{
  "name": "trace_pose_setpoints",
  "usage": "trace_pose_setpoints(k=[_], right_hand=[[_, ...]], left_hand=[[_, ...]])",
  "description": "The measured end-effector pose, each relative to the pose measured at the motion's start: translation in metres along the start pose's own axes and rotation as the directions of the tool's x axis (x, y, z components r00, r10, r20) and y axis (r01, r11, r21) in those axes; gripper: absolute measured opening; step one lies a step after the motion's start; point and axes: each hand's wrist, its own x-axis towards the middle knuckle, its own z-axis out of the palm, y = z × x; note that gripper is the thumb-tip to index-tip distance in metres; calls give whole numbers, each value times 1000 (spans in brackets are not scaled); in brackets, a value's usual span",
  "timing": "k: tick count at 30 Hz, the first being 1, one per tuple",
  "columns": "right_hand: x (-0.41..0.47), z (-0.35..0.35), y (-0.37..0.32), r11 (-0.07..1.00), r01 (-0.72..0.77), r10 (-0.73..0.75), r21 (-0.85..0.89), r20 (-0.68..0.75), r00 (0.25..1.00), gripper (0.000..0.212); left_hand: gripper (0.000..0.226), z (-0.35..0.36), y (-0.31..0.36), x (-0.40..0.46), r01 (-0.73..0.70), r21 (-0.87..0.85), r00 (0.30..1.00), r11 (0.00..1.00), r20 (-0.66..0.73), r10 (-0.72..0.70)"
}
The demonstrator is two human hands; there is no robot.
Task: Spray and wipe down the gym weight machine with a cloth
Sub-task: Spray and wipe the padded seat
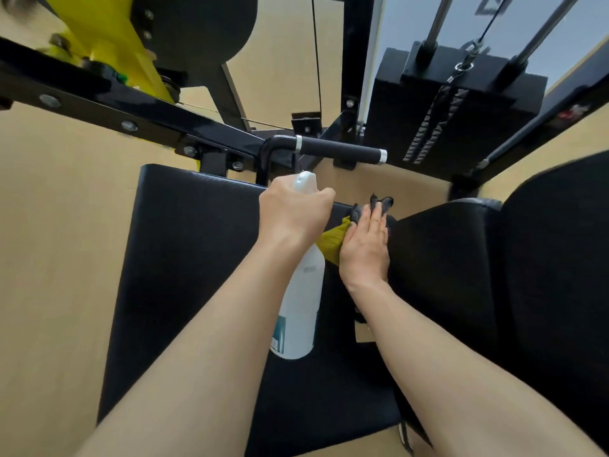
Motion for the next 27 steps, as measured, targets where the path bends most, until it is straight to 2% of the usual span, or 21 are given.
trace_pose_setpoints(k=[4,11,15,19,22,27], right_hand=[[0,6,-6,997,-73,73,15,-34,997,56],[1,8,-2,998,-62,62,-17,-34,998,56],[3,8,-2,997,-71,71,-32,-16,997,56],[2,8,-2,996,-80,80,-35,8,997,57],[3,8,-2,995,-88,89,-48,23,996,59],[5,9,0,997,-71,71,-35,21,997,58]], left_hand=[[19,16,6,23,26,7,999,1000,34,-26],[17,32,9,61,122,-24,992,992,19,-121],[35,38,8,73,201,-43,978,979,59,-199],[34,44,6,76,189,-38,973,981,144,-181],[42,48,7,77,191,-46,968,980,173,-181],[40,51,9,79,194,-87,970,977,163,-178]])
